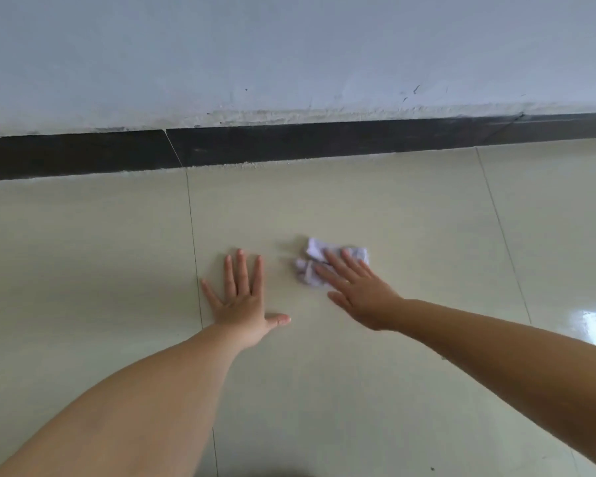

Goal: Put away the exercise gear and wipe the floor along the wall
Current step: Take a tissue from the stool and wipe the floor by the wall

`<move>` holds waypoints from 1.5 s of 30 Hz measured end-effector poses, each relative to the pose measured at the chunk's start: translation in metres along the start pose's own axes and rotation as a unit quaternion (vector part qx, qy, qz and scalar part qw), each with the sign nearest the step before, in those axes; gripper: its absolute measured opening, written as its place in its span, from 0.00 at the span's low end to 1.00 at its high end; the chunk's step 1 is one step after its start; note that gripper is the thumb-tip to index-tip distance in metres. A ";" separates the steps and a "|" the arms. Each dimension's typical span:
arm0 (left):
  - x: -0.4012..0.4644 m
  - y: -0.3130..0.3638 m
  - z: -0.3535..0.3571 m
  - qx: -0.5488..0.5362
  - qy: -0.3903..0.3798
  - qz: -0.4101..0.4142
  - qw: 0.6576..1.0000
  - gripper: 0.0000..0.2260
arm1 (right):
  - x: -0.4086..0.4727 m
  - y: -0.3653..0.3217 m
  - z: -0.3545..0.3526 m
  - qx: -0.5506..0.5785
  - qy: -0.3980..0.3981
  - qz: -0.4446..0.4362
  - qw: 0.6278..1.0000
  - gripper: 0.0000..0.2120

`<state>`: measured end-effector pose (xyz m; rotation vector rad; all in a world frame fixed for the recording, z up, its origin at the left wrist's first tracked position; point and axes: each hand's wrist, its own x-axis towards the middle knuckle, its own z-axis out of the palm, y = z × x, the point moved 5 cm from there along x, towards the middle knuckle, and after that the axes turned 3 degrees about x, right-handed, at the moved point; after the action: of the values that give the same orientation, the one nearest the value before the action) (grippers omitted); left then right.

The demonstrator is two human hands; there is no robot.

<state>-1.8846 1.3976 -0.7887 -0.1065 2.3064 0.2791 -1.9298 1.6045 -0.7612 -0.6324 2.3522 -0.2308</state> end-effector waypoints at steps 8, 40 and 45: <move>0.002 -0.002 -0.005 0.002 0.009 0.014 1.000 0.53 | -0.022 -0.011 0.033 0.148 0.048 0.324 0.933 0.27; -0.008 0.157 0.053 -0.042 0.251 -0.121 0.959 0.34 | 0.026 0.195 -0.075 -0.086 0.192 -0.113 0.971 0.26; -0.010 0.162 0.047 -0.045 0.257 -0.113 0.959 0.33 | -0.043 0.394 -0.116 0.065 0.314 0.296 0.900 0.25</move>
<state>-1.8707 1.5661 -0.7857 -0.5419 2.7616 0.2596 -2.1276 1.9663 -0.7779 0.3000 2.9777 -0.3454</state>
